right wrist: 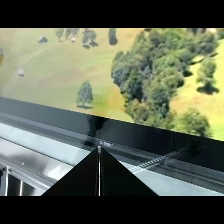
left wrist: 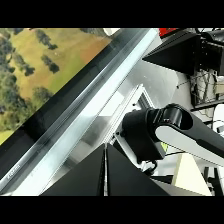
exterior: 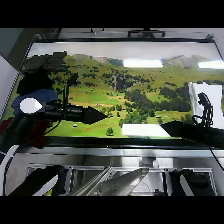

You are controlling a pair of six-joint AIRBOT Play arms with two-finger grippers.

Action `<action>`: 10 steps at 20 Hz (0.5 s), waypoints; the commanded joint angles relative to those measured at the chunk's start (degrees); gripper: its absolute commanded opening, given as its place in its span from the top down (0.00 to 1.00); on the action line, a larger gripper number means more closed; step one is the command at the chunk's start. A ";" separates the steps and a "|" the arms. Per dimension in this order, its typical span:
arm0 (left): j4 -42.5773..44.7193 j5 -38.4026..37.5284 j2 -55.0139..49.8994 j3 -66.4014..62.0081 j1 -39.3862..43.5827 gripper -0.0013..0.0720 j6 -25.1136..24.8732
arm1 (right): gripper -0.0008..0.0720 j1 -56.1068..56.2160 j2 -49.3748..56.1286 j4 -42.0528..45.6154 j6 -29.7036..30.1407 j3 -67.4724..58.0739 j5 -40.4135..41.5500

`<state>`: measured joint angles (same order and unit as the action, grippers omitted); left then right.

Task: Fold the shirts.

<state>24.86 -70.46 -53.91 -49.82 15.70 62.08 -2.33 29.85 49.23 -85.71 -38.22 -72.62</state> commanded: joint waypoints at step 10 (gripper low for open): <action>27.82 2.32 -3.21 -19.39 -22.88 0.00 3.98 | 0.97 0.04 -0.02 -0.02 0.00 0.02 -0.02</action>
<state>38.57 -70.83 -54.85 -61.04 2.07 64.99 -2.33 29.85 49.23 -85.71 -38.22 -72.62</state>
